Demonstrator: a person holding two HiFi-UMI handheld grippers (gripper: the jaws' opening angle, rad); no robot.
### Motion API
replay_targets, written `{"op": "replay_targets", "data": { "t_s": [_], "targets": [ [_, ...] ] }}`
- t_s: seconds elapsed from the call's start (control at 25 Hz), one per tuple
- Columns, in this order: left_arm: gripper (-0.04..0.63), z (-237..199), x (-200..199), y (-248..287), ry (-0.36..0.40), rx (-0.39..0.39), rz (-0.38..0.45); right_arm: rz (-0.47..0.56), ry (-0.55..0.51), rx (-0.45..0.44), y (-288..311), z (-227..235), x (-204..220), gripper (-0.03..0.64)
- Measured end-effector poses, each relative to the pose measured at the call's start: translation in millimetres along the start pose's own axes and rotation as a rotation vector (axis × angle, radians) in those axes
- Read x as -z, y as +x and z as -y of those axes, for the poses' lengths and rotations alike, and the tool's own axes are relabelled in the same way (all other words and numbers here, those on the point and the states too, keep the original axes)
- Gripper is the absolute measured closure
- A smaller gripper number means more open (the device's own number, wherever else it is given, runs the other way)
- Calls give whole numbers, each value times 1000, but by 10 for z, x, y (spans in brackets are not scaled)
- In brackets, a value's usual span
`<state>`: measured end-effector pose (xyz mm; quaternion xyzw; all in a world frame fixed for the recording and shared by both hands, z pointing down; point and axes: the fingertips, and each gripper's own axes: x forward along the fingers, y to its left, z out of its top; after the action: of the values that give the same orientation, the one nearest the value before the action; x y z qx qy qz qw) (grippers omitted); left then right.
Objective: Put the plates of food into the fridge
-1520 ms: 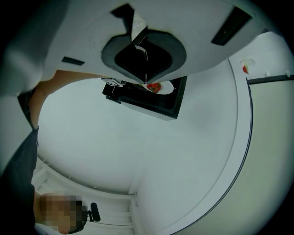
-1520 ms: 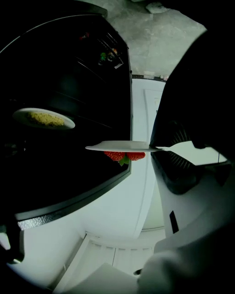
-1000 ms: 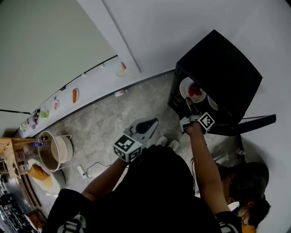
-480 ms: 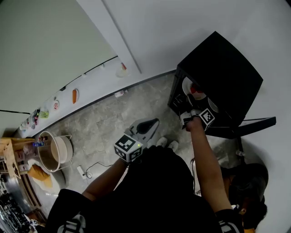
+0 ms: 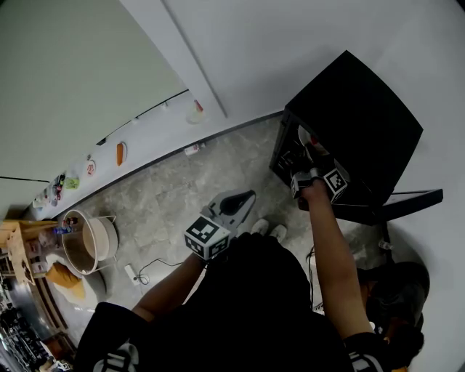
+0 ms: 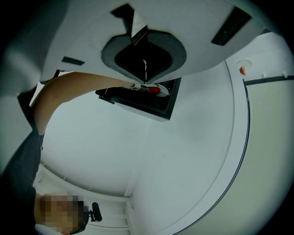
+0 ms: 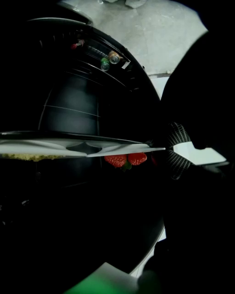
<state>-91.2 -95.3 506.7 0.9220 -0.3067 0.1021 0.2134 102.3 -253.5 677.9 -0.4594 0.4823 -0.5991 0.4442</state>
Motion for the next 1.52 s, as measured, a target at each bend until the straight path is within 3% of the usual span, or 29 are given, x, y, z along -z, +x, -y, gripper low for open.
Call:
{"op": "replay_targets", "data": {
  "t_s": [0.48, 0.72, 0.92, 1.16, 1.52],
  "targets": [
    [571, 27, -11, 78, -2, -4, -12, 12, 17, -18, 57, 6, -185, 583],
    [571, 81, -55, 107, 14, 3, -8, -34, -40, -6, 50, -84, -68, 580],
    [571, 132, -28, 106, 18, 20, -7, -216, -266, 32, -133, -128, 254, 580],
    [571, 244, -66, 199, 28, 49, 1, -396, -657, 57, -448, -190, 486, 580],
    [571, 528, -89, 328, 39, 117, 7, -485, -1061, -26, -815, -583, 737, 581]
  ]
}}
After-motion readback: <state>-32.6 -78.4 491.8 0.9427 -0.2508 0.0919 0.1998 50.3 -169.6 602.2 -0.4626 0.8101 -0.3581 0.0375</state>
